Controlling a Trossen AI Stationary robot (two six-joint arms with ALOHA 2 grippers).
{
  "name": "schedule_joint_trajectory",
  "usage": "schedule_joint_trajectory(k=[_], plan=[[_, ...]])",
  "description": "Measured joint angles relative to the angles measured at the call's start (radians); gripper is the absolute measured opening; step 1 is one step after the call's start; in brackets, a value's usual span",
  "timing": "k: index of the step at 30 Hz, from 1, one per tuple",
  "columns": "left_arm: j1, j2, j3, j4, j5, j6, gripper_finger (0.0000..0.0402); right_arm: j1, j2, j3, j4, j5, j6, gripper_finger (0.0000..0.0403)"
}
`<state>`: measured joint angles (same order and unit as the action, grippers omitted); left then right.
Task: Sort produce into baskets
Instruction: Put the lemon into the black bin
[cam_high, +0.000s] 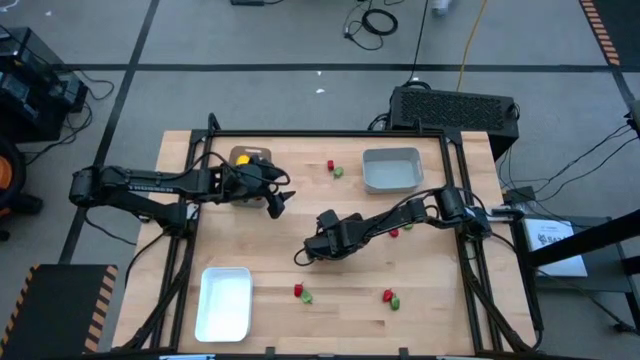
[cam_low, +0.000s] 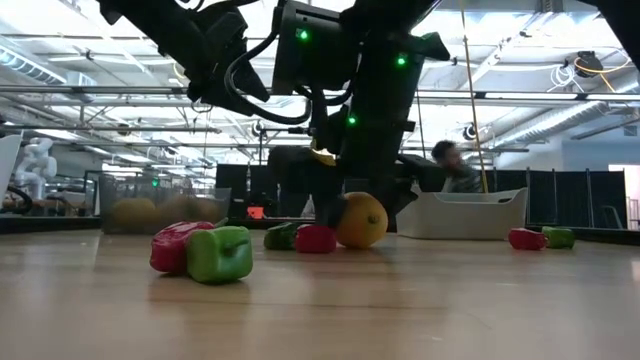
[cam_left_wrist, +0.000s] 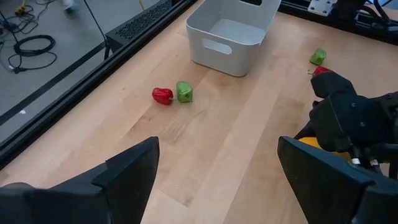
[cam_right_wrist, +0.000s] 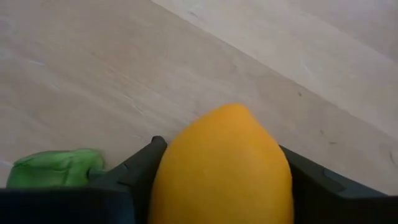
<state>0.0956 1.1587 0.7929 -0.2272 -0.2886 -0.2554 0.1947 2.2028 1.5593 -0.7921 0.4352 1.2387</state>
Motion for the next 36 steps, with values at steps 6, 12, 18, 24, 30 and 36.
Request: schedule_joint_trajectory(k=[6,12,18,24,30,36], plan=[[0.0,0.0,0.0,0.0,-0.001,0.0,0.0334,0.0,-0.001,0.0,0.0,-0.007,-0.023,0.0228],[0.0,0.0,0.0,0.0,-0.001,0.001,0.0334,-0.002,-0.003,0.0,-0.002,-0.008,-0.059,0.0232],[0.0,0.0,0.0,0.0,-0.002,0.001,0.0334,-0.023,-0.041,-0.005,-0.009,-0.052,-0.142,0.0231],[0.0,0.0,-0.002,0.004,-0.004,0.01,0.0334,-0.033,-0.123,-0.005,-0.013,-0.037,-0.204,0.0232],[0.002,0.001,-0.037,0.017,-0.005,0.021,0.0334,-0.032,-0.213,-0.004,0.017,-0.027,-0.277,0.0233],[0.002,0.001,-0.084,0.04,-0.005,0.002,0.0334,-0.034,-0.281,-0.003,0.073,-0.027,-0.357,0.0233]])
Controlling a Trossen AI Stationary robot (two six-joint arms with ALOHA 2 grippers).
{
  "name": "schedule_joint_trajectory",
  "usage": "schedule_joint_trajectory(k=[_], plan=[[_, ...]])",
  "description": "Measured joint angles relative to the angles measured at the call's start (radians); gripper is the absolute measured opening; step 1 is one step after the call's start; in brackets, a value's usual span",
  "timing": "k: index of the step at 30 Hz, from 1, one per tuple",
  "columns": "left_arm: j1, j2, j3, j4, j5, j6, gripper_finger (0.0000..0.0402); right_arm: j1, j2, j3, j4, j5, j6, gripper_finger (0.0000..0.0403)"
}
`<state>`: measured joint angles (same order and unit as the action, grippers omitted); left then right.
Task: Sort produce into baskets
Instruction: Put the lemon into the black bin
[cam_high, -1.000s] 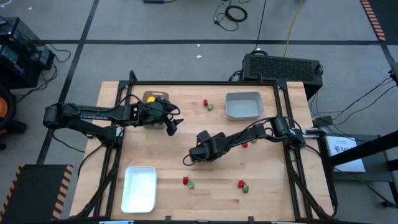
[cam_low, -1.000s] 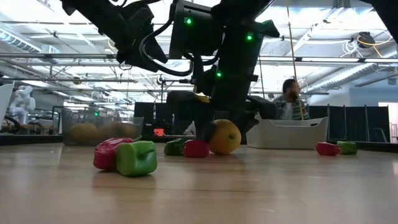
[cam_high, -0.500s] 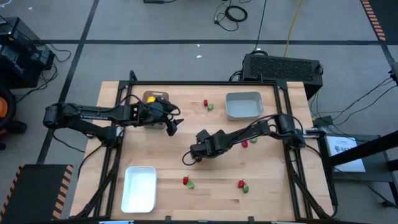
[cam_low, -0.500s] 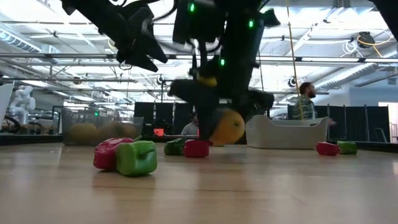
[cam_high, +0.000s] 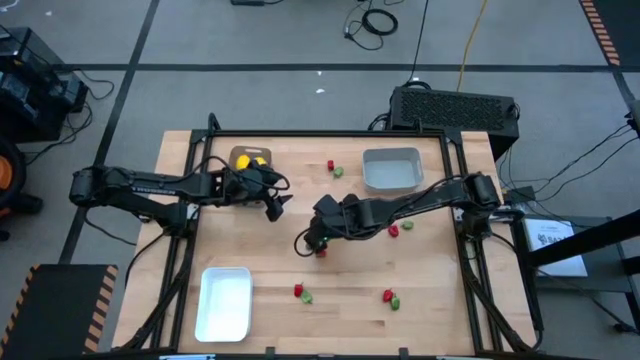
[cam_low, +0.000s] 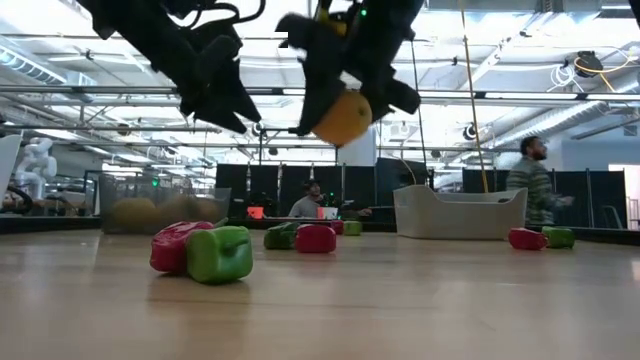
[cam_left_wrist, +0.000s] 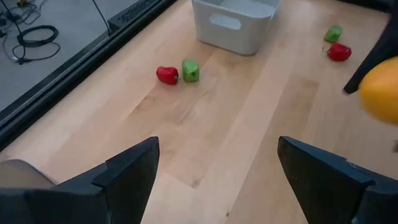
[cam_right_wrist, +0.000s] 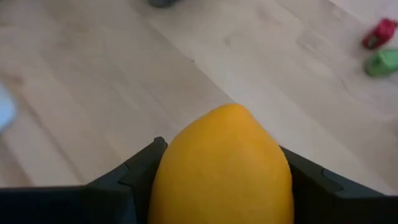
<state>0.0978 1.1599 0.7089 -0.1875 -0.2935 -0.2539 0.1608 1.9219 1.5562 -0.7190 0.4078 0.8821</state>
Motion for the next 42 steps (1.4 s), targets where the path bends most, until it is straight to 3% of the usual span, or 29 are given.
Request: schedule_joint_trajectory(k=[4,10,20,29,37,42], plan=[[-0.001,0.0,-0.005,0.002,0.004,0.035,0.0334,0.0,-0.023,0.001,0.068,-0.043,-0.061,0.0233],[-0.016,0.011,-0.005,0.053,0.104,0.093,0.0334,0.004,-0.029,0.001,0.203,-0.168,-0.164,0.0233],[-0.09,0.125,-0.006,0.116,0.372,0.326,0.0334,0.018,-0.029,0.002,0.306,-0.336,-0.223,0.0233],[-0.154,0.186,-0.006,0.134,0.393,0.428,0.0334,0.065,-0.029,0.002,0.277,-0.363,-0.204,0.0233],[-0.215,0.188,-0.005,0.273,0.373,0.504,0.0334,0.111,-0.029,0.002,0.17,-0.369,-0.185,0.0233],[-0.231,0.238,0.007,0.364,0.36,0.551,0.0334,0.109,-0.035,0.002,0.168,-0.431,-0.183,0.0233]])
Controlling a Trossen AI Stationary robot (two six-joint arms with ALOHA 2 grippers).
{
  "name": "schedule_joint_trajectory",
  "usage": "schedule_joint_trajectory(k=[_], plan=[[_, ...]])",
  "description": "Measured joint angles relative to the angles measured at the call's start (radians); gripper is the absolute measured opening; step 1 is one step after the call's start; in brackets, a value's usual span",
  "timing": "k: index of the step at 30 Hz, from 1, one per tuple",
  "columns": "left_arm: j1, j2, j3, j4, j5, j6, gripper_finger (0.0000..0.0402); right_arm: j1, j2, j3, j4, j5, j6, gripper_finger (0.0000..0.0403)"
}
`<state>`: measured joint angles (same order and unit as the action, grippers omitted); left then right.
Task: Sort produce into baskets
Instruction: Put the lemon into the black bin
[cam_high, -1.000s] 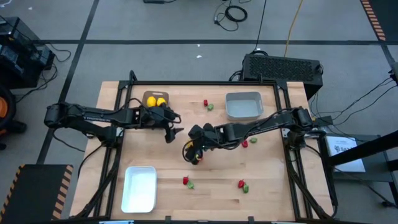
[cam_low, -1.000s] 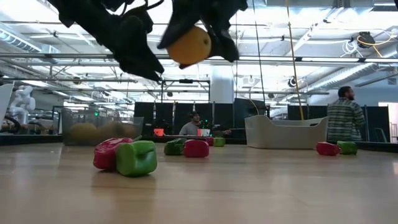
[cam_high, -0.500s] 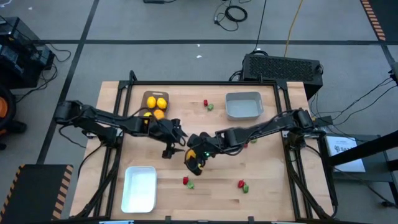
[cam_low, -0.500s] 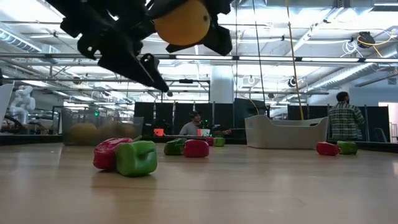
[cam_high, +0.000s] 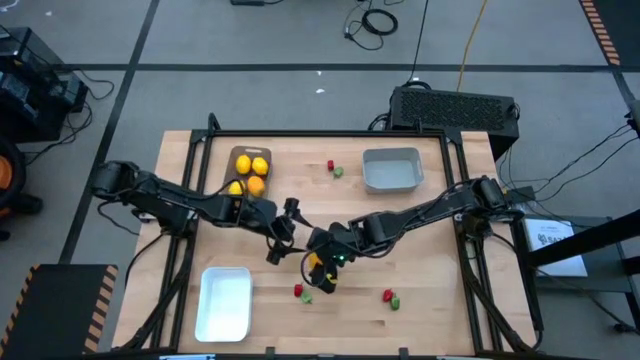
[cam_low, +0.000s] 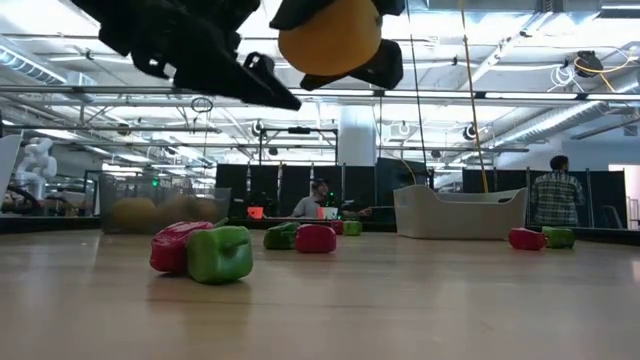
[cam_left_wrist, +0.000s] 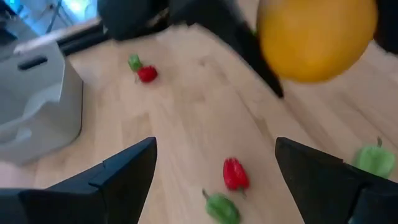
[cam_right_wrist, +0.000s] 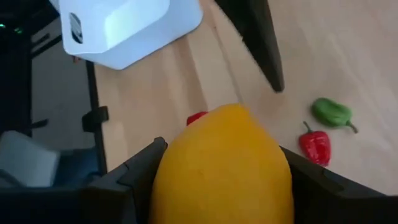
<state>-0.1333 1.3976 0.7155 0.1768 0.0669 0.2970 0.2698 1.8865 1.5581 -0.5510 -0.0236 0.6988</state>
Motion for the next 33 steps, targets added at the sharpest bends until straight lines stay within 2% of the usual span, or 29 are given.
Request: schedule_joint_trajectory(k=[4,10,15,20,27,33], plan=[[-0.028,-0.001,0.015,-0.015,-0.024,0.072,0.0334,-0.009,-0.001,0.0,-0.023,-0.038,0.003,0.0234],[-0.105,-0.103,0.036,-0.196,-0.259,0.157,0.0334,-0.016,-0.037,0.0,-0.07,-0.032,-0.039,0.0231],[-0.176,-0.227,0.035,-0.287,-0.322,0.137,0.0334,-0.014,-0.047,0.0,-0.029,-0.036,-0.065,0.0238],[-0.215,-0.284,0.016,-0.217,-0.315,0.153,0.0334,-0.016,-0.047,0.0,0.04,-0.037,-0.105,0.0239],[-0.235,-0.221,-0.002,-0.105,-0.307,0.192,0.0334,-0.022,-0.047,0.0,0.155,-0.134,-0.11,0.0239],[-0.285,-0.191,0.0,0.065,-0.303,0.296,0.0334,-0.025,-0.047,0.0,0.183,-0.142,-0.12,0.024]])
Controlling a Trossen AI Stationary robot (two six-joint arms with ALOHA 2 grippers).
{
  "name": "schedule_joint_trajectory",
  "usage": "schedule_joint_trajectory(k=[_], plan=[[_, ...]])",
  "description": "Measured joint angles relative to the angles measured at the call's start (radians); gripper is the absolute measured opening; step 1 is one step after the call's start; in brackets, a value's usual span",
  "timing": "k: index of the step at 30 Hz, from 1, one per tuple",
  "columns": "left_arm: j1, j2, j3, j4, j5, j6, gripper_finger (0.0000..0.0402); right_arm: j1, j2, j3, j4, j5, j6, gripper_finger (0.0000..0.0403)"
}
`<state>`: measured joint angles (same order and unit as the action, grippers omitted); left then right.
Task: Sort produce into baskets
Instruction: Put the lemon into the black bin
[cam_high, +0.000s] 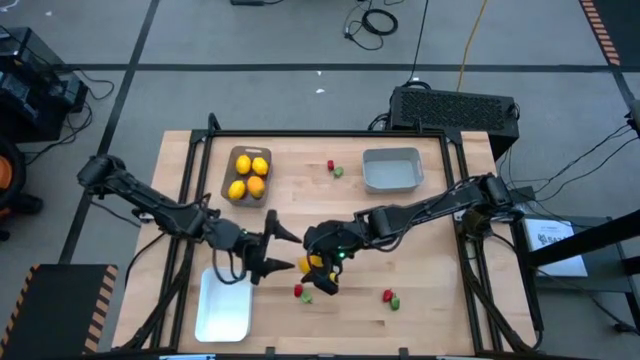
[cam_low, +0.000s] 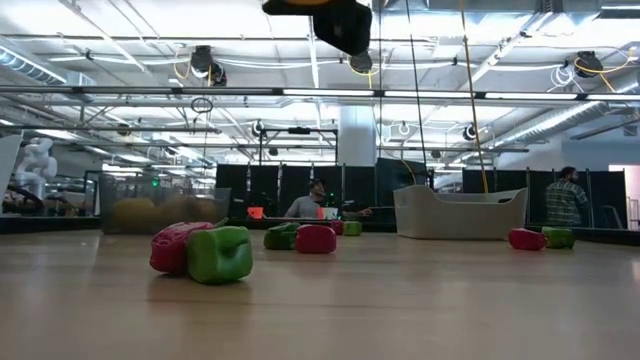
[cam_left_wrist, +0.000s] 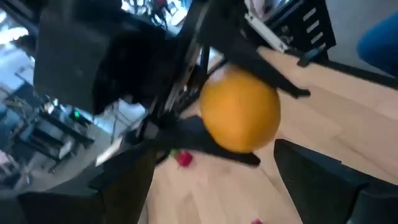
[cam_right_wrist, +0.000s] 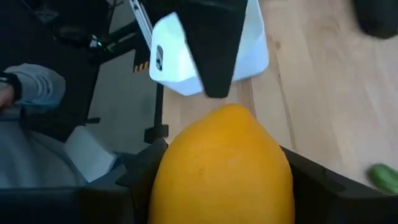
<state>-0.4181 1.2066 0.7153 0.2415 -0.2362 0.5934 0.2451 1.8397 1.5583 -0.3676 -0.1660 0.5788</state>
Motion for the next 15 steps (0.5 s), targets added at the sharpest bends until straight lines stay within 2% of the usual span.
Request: schedule_joint_trajectory(k=[15], plan=[[-0.043,0.0,0.0,0.03,0.0,0.019,0.0334,-0.024,0.0,0.0,0.1,0.007,-0.015,0.024]])
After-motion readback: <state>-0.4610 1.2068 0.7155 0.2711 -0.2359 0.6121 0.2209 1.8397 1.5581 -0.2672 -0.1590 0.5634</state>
